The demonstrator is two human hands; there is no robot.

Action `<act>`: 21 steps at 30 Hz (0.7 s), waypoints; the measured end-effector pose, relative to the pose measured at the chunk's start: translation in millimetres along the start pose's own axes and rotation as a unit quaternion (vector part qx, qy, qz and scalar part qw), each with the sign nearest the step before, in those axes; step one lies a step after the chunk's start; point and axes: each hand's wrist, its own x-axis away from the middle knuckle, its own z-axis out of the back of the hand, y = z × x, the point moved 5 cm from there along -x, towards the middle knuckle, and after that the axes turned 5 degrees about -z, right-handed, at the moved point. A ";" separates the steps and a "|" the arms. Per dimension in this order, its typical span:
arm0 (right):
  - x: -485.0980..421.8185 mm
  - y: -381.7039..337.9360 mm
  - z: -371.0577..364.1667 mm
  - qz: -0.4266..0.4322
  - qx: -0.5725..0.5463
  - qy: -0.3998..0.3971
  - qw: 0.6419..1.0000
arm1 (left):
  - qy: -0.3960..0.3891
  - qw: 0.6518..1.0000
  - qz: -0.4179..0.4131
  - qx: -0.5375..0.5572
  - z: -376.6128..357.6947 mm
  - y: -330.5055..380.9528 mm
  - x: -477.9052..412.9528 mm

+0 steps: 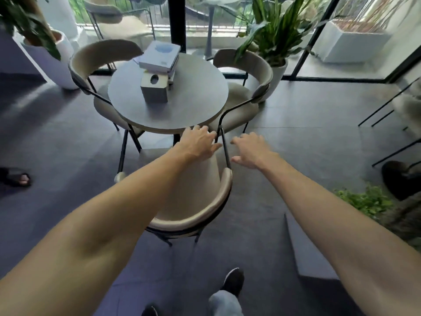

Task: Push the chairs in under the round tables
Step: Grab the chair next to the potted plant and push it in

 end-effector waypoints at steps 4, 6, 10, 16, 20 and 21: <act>-40.3 71.3 18.0 0.006 0.027 0.003 1.000 | 0.015 0.999 0.028 -0.007 28.0 32.0 -70.7; -60.0 103.2 22.2 0.006 0.033 -0.004 0.999 | 0.011 0.999 0.037 -0.032 38.2 50.2 -100.6; -102.6 156.3 30.9 0.009 0.044 -0.015 0.999 | 0.015 0.999 0.034 -0.037 52.2 77.1 -162.3; -198.0 224.0 43.5 0.022 0.059 0.000 0.998 | 0.007 0.998 0.048 -0.039 53.5 70.9 -275.9; -283.9 265.7 51.9 0.034 0.076 0.000 0.996 | -0.005 0.997 0.068 -0.026 50.8 50.8 -366.5; -305.5 276.9 53.8 0.037 0.081 0.000 0.996 | -0.007 0.997 0.074 -0.021 50.0 45.7 -389.2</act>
